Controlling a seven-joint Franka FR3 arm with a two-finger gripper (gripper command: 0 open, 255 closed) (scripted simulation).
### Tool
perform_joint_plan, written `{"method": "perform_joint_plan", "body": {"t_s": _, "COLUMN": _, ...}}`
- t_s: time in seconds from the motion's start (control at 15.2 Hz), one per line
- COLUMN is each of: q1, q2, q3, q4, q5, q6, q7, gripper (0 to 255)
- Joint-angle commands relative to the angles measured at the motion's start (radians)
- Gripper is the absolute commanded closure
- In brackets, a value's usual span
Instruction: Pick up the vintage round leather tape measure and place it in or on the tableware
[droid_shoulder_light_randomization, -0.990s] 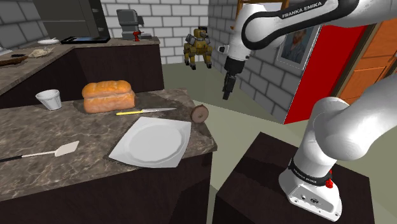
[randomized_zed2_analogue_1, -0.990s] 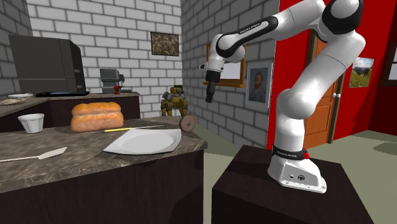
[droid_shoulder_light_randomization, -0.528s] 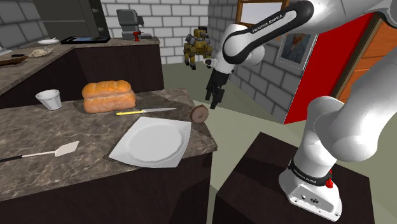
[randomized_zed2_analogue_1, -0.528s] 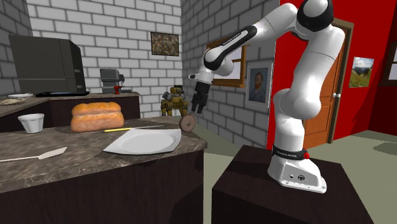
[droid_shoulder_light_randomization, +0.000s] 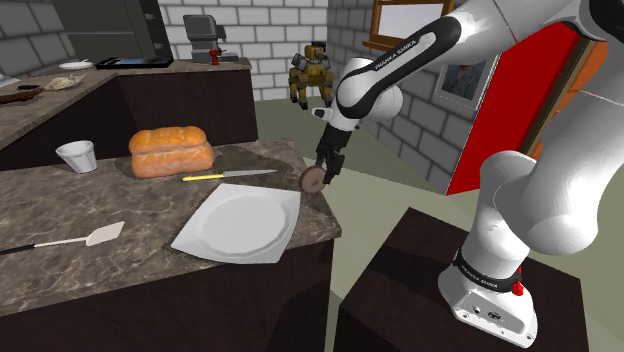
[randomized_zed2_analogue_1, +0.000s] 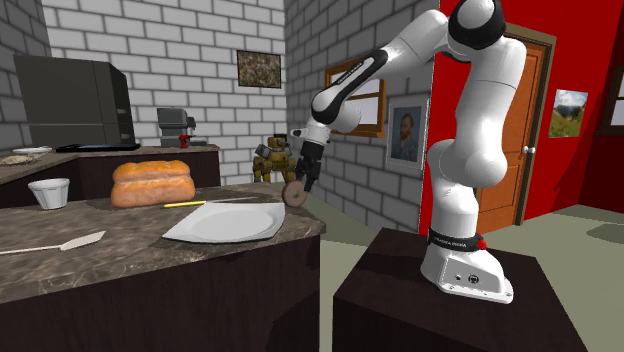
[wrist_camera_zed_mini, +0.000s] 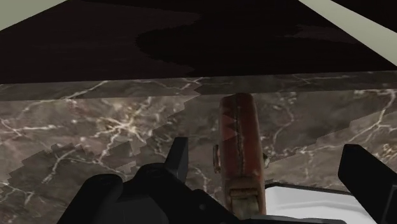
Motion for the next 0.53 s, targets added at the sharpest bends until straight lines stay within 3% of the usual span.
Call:
{"method": "perform_joint_plan", "body": {"t_s": 0.0, "q1": 0.006, "q2": 0.01, "q3": -0.002, "q4": -0.002, "q5": 0.01, "q6": 0.012, "q7": -0.007, "gripper": 0}}
{"method": "perform_joint_plan", "body": {"t_s": 0.4, "q1": 0.005, "q2": 0.01, "q3": -0.002, "q4": -0.002, "q5": 0.01, "q6": 0.012, "q7": -0.007, "gripper": 0}}
{"method": "perform_joint_plan", "body": {"t_s": 0.46, "q1": 0.005, "q2": 0.01, "q3": -0.002, "q4": -0.002, "q5": 0.01, "q6": 0.012, "q7": -0.007, "gripper": 255}}
